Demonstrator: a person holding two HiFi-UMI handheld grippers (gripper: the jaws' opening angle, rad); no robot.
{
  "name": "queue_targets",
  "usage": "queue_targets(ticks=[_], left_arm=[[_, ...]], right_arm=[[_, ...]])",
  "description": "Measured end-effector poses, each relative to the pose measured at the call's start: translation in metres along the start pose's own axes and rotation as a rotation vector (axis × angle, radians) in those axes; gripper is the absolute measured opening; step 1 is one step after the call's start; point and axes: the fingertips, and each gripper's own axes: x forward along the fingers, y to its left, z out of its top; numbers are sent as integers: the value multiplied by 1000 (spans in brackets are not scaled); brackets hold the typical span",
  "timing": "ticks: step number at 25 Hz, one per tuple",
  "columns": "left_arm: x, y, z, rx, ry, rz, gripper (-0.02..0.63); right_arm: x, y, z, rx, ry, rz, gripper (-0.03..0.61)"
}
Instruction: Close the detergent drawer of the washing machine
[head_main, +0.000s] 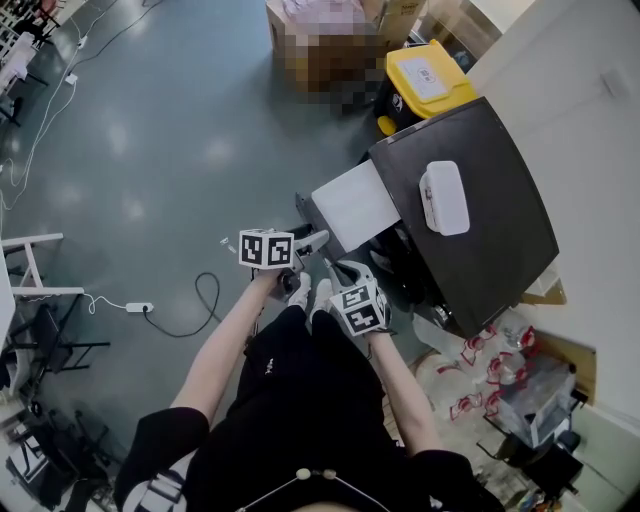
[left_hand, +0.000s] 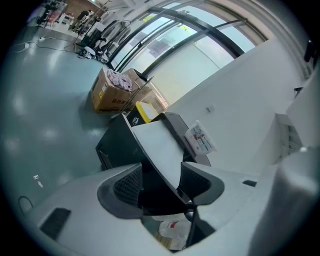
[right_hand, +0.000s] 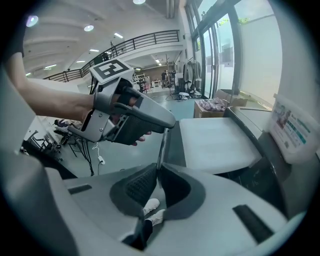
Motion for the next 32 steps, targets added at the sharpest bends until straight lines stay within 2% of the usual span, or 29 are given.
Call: queue_targets(ticks=[8,25,32], left_arm=[[11,-5,8,9,5,0,230],[63,-24,32,23,44,-35,230],[78,-28,37,-10,50,-48,230]], right_arm=[[-2,-13,4,39,-8,-24,34],[-11,-74,3,121,-12,-145,32],[-13,-91,2,128,-2,-183,31]])
